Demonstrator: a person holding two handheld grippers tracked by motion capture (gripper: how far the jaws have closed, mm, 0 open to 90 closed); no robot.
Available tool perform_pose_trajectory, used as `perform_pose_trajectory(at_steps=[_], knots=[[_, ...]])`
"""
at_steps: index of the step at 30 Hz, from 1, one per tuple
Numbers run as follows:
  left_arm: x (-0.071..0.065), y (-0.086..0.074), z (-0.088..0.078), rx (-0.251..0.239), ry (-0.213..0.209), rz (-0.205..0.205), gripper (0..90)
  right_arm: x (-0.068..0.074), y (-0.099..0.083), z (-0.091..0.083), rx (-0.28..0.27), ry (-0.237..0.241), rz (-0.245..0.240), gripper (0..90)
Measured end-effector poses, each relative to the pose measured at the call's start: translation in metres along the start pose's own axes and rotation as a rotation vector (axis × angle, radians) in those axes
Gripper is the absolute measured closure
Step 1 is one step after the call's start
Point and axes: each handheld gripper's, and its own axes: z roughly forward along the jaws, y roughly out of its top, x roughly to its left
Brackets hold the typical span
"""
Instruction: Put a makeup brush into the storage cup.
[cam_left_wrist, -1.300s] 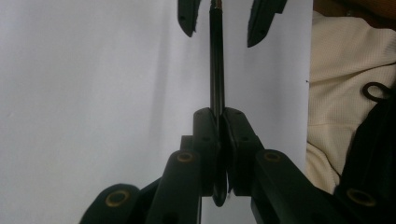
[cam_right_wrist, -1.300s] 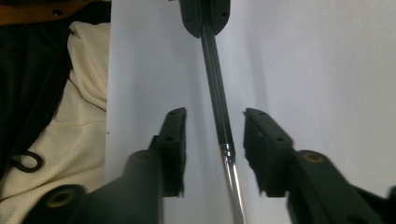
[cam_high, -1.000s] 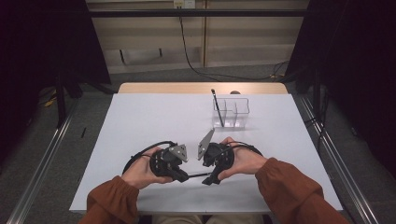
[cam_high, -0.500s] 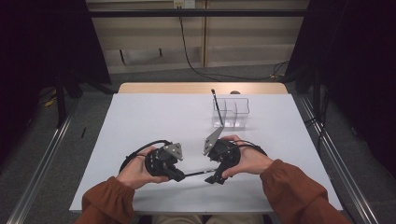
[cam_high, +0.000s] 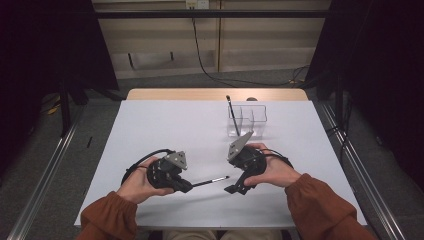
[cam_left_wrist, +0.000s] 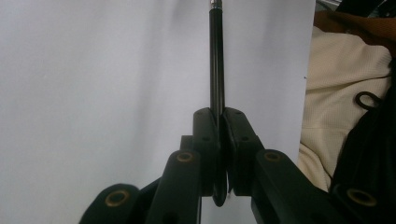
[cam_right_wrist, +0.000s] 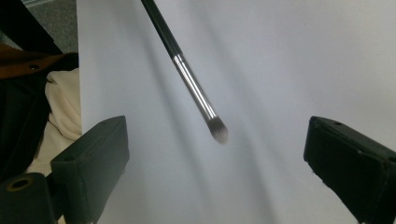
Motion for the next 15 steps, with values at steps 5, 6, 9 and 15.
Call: perform_pose_trajectory(at_steps=[5,6,9,15], knots=[[0.001,-0.005,-0.003,-0.012,0.005,-0.014,84.2,-0.001,-0.005,-0.004,-0.037,-0.009,0.022,4.0],[0.001,-0.006,-0.003,-0.019,0.005,-0.017,84.2,-0.001,-0.006,-0.005,-0.034,0.001,0.021,3.4],[0.002,-0.01,-0.006,-0.036,0.009,-0.027,84.2,0.0,-0.01,-0.007,-0.047,0.007,0.041,3.4],[0.003,-0.014,-0.01,-0.064,0.018,-0.041,84.2,-0.001,-0.019,-0.012,-0.078,-0.014,0.061,4.3]])
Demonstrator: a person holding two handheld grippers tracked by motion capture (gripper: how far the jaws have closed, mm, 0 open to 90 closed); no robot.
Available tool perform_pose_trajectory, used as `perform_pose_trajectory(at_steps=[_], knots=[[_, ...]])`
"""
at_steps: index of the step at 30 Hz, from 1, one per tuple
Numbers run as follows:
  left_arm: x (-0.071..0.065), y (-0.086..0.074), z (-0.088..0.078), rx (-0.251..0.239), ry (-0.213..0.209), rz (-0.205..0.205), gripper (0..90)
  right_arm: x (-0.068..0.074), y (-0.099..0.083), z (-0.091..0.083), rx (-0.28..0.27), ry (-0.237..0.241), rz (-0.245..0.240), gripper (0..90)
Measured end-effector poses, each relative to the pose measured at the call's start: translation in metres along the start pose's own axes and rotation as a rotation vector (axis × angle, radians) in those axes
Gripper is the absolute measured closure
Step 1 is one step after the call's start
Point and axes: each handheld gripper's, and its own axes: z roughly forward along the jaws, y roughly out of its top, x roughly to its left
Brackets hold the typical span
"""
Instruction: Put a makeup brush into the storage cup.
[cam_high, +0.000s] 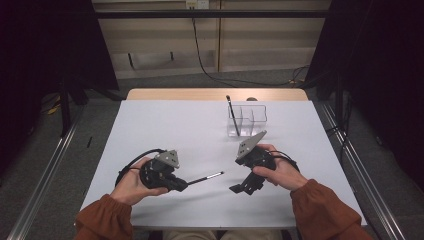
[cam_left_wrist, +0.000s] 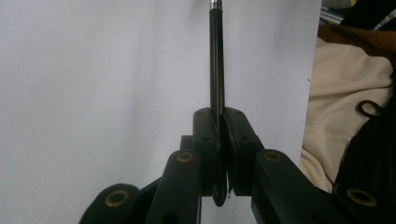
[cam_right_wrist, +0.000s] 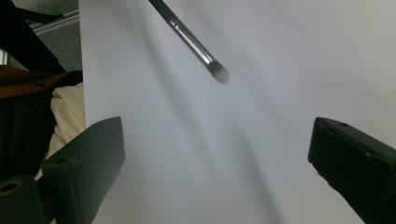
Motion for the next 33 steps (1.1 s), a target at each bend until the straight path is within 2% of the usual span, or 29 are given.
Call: perform_pose_trajectory(at_steps=[2,8,10,11,12,18,25,31,33], knots=[[-0.001,-0.002,-0.001,-0.012,0.009,-0.005,84.1,0.0,-0.002,-0.003,-0.026,0.001,0.011,3.5],[-0.002,-0.01,-0.003,-0.037,0.011,-0.034,84.1,0.002,-0.011,-0.004,-0.045,-0.005,0.016,3.8],[-0.003,-0.011,-0.004,-0.043,0.024,-0.039,84.1,0.003,-0.013,-0.004,-0.047,-0.009,0.021,4.1],[-0.003,-0.012,-0.005,-0.056,0.017,-0.046,84.1,0.003,-0.013,-0.004,-0.048,-0.005,0.017,3.7],[-0.002,-0.013,-0.006,-0.058,0.032,-0.044,84.1,0.003,-0.014,-0.005,-0.049,-0.007,0.019,3.8],[-0.002,-0.021,-0.007,-0.123,0.036,-0.096,84.1,0.003,-0.018,-0.005,-0.078,-0.01,0.026,4.2],[-0.002,-0.026,-0.007,-0.168,0.042,-0.106,84.1,0.005,-0.025,-0.004,-0.104,-0.019,0.027,4.1],[-0.003,-0.033,-0.006,-0.226,0.054,-0.132,84.1,0.004,-0.03,-0.005,-0.145,-0.011,0.054,4.4],[-0.003,-0.034,-0.007,-0.244,0.062,-0.125,84.1,0.004,-0.033,-0.003,-0.152,-0.011,0.064,4.8]])
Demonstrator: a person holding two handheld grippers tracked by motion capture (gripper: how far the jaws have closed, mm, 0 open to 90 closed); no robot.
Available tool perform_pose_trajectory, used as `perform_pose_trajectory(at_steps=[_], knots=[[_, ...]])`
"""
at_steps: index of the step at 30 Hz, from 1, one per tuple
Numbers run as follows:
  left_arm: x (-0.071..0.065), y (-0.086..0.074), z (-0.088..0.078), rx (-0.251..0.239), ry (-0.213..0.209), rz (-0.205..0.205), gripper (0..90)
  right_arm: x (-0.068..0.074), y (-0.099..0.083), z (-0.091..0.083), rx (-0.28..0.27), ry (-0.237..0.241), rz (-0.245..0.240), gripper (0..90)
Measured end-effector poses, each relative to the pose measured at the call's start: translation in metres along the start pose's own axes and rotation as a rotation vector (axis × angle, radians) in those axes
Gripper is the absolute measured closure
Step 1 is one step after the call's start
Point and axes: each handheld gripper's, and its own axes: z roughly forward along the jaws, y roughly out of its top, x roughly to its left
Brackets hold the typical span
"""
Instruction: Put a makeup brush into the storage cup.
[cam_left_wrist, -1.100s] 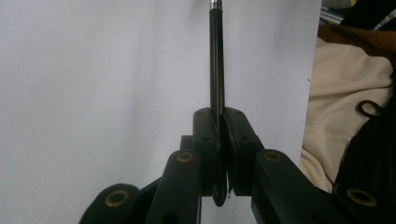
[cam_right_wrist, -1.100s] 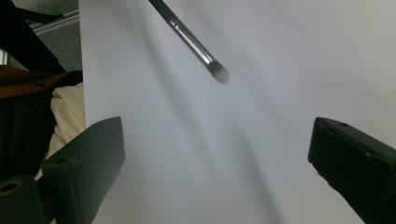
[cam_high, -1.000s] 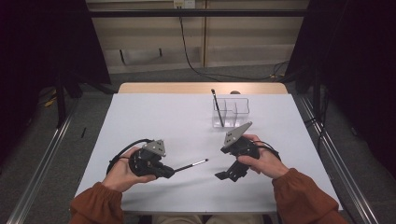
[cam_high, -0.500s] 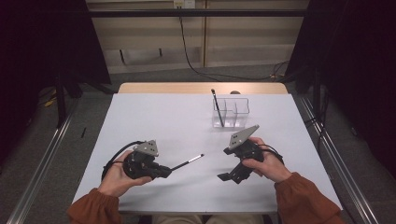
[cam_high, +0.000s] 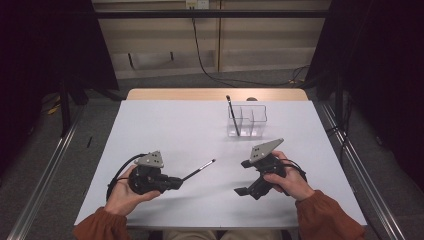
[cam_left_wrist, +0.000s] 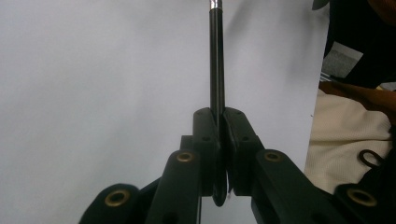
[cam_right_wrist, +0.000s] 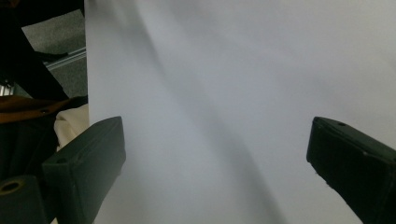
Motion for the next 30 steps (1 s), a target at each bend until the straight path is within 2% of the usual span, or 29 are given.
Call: perform_pose_trajectory(at_steps=[2,8,14,15,20,26,30], knots=[[-0.001,-0.001,0.0,-0.018,-0.005,-0.005,84.1,0.0,-0.003,0.001,-0.017,-0.011,0.009,5.4],[-0.003,-0.004,0.004,-0.054,-0.01,0.003,84.1,0.001,-0.006,0.003,-0.058,0.001,0.023,5.5],[-0.004,-0.007,0.005,-0.092,-0.008,0.004,84.1,0.004,-0.007,0.006,-0.111,-0.003,0.008,5.6],[-0.005,-0.007,0.005,-0.089,0.008,0.009,84.1,0.005,-0.007,0.006,-0.119,-0.002,0.012,5.6],[-0.005,-0.012,0.008,-0.118,0.003,0.016,84.1,0.009,-0.008,0.011,-0.163,-0.004,0.002,5.7],[-0.006,-0.014,0.01,-0.163,-0.011,0.016,84.1,0.012,-0.009,0.014,-0.21,-0.035,-0.013,6.5],[-0.007,-0.014,0.011,-0.183,-0.013,0.02,84.1,0.013,-0.008,0.013,-0.263,-0.032,-0.002,6.7]])
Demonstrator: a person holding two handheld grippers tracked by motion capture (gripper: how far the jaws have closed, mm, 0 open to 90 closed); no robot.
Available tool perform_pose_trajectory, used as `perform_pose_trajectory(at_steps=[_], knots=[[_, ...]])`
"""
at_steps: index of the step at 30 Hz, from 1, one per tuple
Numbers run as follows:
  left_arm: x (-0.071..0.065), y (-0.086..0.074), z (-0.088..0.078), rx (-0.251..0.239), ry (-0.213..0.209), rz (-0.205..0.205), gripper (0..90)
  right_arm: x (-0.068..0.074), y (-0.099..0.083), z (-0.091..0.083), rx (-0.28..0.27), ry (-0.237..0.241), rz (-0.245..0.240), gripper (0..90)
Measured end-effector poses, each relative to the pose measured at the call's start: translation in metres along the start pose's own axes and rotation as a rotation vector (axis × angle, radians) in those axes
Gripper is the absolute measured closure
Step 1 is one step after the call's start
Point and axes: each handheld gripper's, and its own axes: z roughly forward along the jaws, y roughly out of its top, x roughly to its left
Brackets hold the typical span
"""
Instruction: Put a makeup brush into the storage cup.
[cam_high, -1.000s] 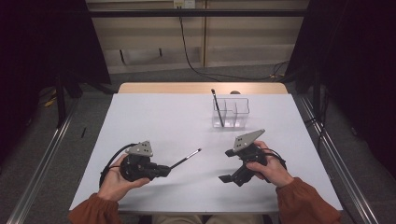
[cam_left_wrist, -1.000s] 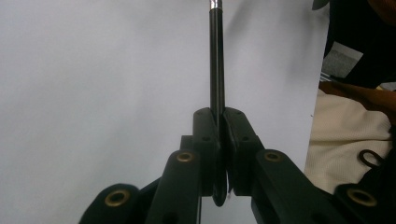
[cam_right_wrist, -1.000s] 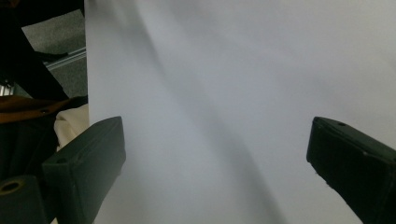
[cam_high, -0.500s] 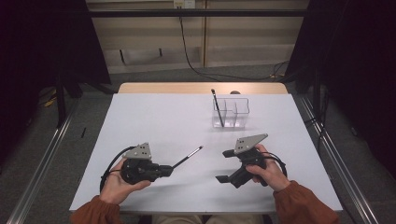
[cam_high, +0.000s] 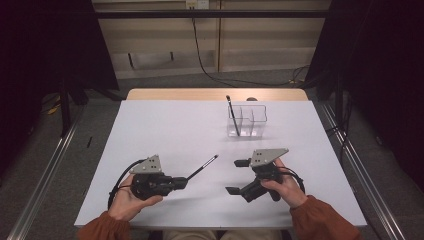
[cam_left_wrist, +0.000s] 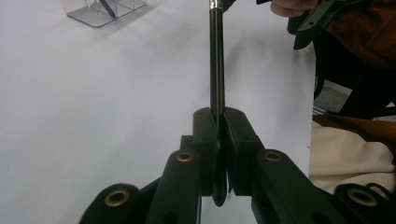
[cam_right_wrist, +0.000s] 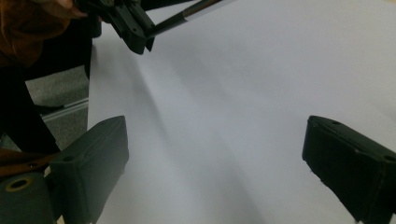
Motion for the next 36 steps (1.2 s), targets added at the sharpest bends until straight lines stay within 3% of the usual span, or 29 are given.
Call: perform_pose_trajectory(at_steps=[6,10,13,15,24,32,36], knots=[[-0.002,0.0,0.002,-0.032,-0.007,0.011,84.0,0.002,0.001,0.0,-0.054,0.003,-0.01,7.6],[-0.004,0.0,0.004,-0.052,-0.011,0.015,84.0,0.001,0.002,0.001,-0.094,-0.023,-0.047,11.0],[-0.004,0.0,0.005,-0.061,-0.003,0.023,84.0,-0.001,0.002,0.001,-0.118,-0.008,-0.033,10.2],[-0.005,-0.001,0.006,-0.075,-0.01,0.02,84.0,-0.002,0.002,0.002,-0.13,-0.005,-0.069,10.0],[-0.006,0.0,0.005,-0.117,0.01,0.013,84.1,0.0,0.005,0.002,-0.152,0.063,0.013,4.9],[-0.009,0.001,0.006,-0.153,0.009,0.012,84.0,0.003,0.009,-0.001,-0.223,0.1,0.028,3.2],[-0.011,0.003,0.006,-0.173,0.006,0.018,84.1,0.005,0.012,-0.002,-0.241,0.096,0.032,3.6]])
